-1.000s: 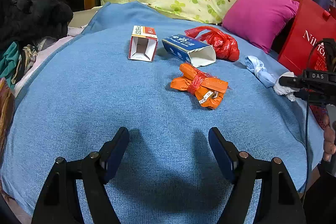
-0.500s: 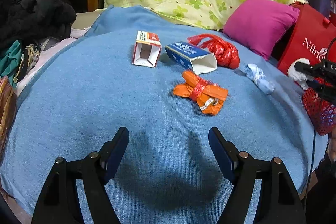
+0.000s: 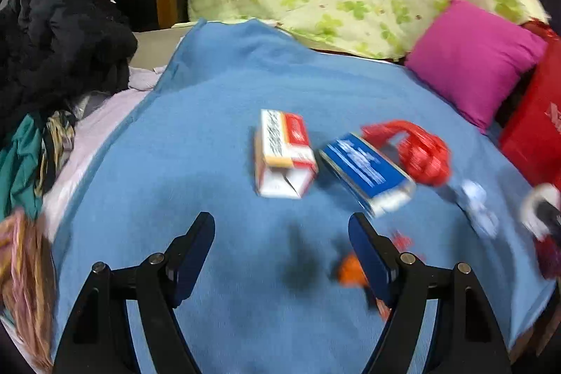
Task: Collect trash
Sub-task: 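Grasp the white-and-red medicine box with the left tool while the right tool holds the tissue, then carry the medicine box and the tissue toward the red mesh basket with both tools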
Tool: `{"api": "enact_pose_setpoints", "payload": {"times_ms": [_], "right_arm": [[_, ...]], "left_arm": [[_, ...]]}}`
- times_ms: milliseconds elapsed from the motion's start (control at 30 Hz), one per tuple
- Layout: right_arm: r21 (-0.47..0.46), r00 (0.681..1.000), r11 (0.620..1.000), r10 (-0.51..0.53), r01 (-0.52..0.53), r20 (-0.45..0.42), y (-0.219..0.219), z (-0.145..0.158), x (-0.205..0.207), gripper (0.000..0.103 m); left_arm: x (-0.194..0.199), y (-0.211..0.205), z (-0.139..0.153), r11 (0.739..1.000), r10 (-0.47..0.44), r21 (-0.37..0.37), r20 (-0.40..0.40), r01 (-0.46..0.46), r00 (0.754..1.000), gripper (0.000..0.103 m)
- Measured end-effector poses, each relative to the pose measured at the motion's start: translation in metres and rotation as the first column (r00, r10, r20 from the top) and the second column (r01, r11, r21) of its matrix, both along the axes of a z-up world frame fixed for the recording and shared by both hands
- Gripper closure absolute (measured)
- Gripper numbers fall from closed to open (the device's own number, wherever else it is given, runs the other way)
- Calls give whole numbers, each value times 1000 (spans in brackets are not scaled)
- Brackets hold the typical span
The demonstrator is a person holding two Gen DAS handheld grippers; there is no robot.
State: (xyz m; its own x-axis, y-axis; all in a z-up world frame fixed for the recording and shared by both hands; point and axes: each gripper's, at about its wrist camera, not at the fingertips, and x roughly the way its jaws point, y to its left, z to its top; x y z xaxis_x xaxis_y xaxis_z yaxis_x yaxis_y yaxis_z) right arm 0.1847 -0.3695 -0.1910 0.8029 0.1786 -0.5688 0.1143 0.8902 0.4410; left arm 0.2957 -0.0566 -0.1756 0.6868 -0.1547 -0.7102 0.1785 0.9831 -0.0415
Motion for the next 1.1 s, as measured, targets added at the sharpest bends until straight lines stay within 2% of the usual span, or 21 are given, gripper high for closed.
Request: {"api": "enact_pose_setpoints", "payload": {"times_ms": [100,233,433,633,700,733,900,1100], "right_arm": [[23,1000,1000,-5,5,1,-5,0,-1,58],[41,1000,999,-2,2,4,-8,2,-3,58],[43,1000,999,16,-17,9,-5,2,-2,58],[37,999,999,31,-32,17,-1,4,-1,58],[35,999,999,32,-32,17,0,4,-1,58],[37,999,999,32,-32,20,0,5,-1,58],[27,999,999,29,-29,19,1,6,-1,58],[19,999,999,26,-26,26,1,8,-3,58]], "left_arm": [[26,-12,-6,999,-31,25,-52,32,998,24],[56,-23,-24,998,15,62,-107,-9,994,24],[79,-33,-34,989,60,143,-99,-46,993,24],[96,-22,-38,986,118,129,-101,-105,988,24],[98,-19,-40,988,115,115,-108,-103,987,36],[99,-18,-41,989,112,108,-115,-99,987,51],[94,-12,-39,990,107,103,-103,-97,989,54],[67,-4,-18,993,79,95,-59,-73,995,54]]}}
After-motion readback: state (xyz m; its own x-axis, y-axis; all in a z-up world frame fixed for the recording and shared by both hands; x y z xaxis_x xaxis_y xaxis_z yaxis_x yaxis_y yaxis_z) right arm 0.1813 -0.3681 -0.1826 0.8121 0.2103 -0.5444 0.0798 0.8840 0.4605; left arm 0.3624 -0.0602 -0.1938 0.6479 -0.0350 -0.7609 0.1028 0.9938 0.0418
